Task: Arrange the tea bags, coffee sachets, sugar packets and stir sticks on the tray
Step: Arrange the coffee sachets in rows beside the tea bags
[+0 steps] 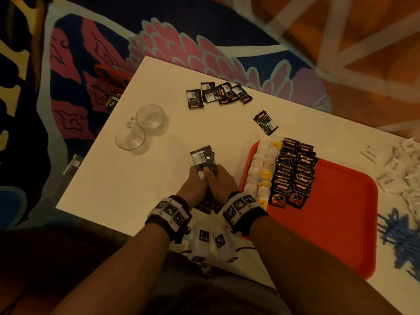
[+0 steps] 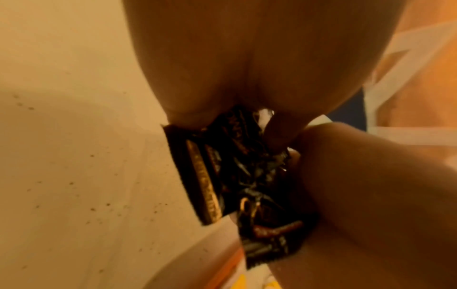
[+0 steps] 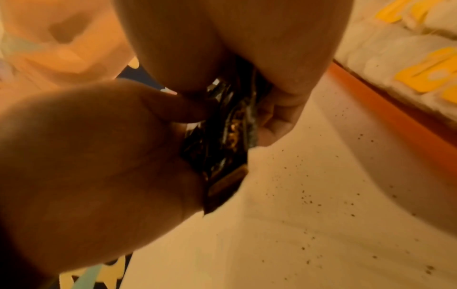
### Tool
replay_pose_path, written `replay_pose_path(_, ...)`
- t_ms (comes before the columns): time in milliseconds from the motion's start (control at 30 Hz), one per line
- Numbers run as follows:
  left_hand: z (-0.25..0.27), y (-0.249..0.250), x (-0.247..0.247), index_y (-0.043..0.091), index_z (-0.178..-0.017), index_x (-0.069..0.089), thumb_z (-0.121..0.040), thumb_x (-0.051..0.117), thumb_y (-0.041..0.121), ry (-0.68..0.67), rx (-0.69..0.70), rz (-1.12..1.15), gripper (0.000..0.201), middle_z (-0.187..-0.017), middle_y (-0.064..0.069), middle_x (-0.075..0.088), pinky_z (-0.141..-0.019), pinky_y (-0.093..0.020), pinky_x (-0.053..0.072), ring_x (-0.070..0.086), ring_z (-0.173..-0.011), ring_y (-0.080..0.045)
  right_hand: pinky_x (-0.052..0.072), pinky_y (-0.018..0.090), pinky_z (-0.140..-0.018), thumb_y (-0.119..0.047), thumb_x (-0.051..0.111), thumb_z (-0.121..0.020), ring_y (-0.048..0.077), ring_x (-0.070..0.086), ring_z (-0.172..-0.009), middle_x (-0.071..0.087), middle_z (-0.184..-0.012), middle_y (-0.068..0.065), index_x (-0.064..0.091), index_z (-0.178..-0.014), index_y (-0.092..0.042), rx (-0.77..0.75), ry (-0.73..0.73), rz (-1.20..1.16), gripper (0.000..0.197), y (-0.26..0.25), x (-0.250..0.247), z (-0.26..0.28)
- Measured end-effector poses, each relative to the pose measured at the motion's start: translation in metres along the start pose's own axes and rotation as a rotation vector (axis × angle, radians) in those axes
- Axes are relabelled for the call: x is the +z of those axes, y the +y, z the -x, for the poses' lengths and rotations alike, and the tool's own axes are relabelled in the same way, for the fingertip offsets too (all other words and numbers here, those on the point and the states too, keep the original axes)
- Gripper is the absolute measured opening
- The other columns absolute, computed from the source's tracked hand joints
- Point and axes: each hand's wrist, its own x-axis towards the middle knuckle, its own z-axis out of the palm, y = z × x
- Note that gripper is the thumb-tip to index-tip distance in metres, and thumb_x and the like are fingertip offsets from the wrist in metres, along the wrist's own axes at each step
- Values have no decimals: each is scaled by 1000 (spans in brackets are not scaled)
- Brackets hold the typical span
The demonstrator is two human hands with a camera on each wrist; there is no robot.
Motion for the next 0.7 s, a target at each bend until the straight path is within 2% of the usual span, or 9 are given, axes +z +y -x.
replay_pose_path(133, 17, 27, 7, 21, -130, 42, -99, 49, 9, -60, 13, 75, 35, -119, -11, 63, -94, -51, 55, 66, -104, -29, 36, 25, -78, -30, 45, -102, 21, 58, -100, 62, -112, 5, 56, -121, -13, -72, 103, -47, 28, -5, -19, 12)
replay_pose_path(233, 28, 42, 2, 12, -117, 60, -94, 59, 3, -64, 74, 172, 24, -110, -18, 70, -81, -41, 59, 71, -91, -27, 37, 25, -77, -26, 48, -101, 20, 58, -97, 64, -108, 5, 60, -118, -11, -148, 176, -41, 26, -13, -38, 23)
replay_pose_path(300, 37, 52, 2, 12, -113, 63, -93, 63, 6, -71, 71, 336, 21, -106, -19, 70, -76, -38, 57, 71, -84, -26, 40, 27, -78, -26, 49, -100, 22, 60, -99, 66, -110, 7, 62, -116, -10, -192, 236, -57, 26, -19, -47, 29)
replay_pose_path(333, 43, 56, 4, 13, -117, 63, -94, 62, 10, -108, 44, 443, 24, -106, -19, 71, -76, -39, 57, 71, -85, -27, 43, 29, -80, -27, 50, -100, 23, 61, -100, 67, -110, 7, 62, -116, -10, -211, 250, -76, 26, -24, -50, 34)
replay_pose_path(400, 55, 65, 11, 11, -120, 64, -97, 54, 20, -195, -28, 618, 27, -95, -15, 74, -67, -37, 59, 72, -79, -28, 49, 35, -88, -28, 49, -100, 23, 62, -101, 68, -111, 7, 62, -118, -13, -230, 243, -105, 27, -30, -52, 41)
replay_pose_path(467, 62, 74, 17, 10, -114, 68, -100, 48, 27, -254, -59, 729, 29, -87, -14, 74, -61, -34, 60, 73, -72, -27, 49, 36, -91, -32, 45, -102, 24, 62, -105, 66, -117, 8, 56, -128, -14, -256, 216, -26, 34, -36, -54, 49)
replay_pose_path(567, 70, 86, 22, 11, -113, 68, -102, 46, 28, -308, -41, 757, 30, -84, -13, 75, -59, -33, 60, 73, -70, -25, 44, 39, -100, -36, 42, -102, 28, 55, -117, 61, -126, 9, 43, -144, -15, -279, 248, 140, 47, -38, -63, 60)
replay_pose_path(633, 74, 91, 24, 10, -120, 66, -102, 46, 28, -320, -48, 743, 32, -88, -14, 75, -60, -34, 60, 74, -72, -27, 41, 39, -101, -40, 47, -99, 25, 48, -116, 55, -122, 6, 49, -136, -17, -322, 368, 270, 44, -36, -68, 64)
replay_pose_path(700, 76, 94, 26, 11, -130, 62, -102, 48, 31, -321, -83, 709, 37, -94, -16, 75, -65, -37, 60, 74, -77, -30, 43, 36, -97, -43, 57, -92, 20, 44, -112, 47, -117, 1, 53, -122, -22, -349, 502, 292, 36, -33, -72, 67)
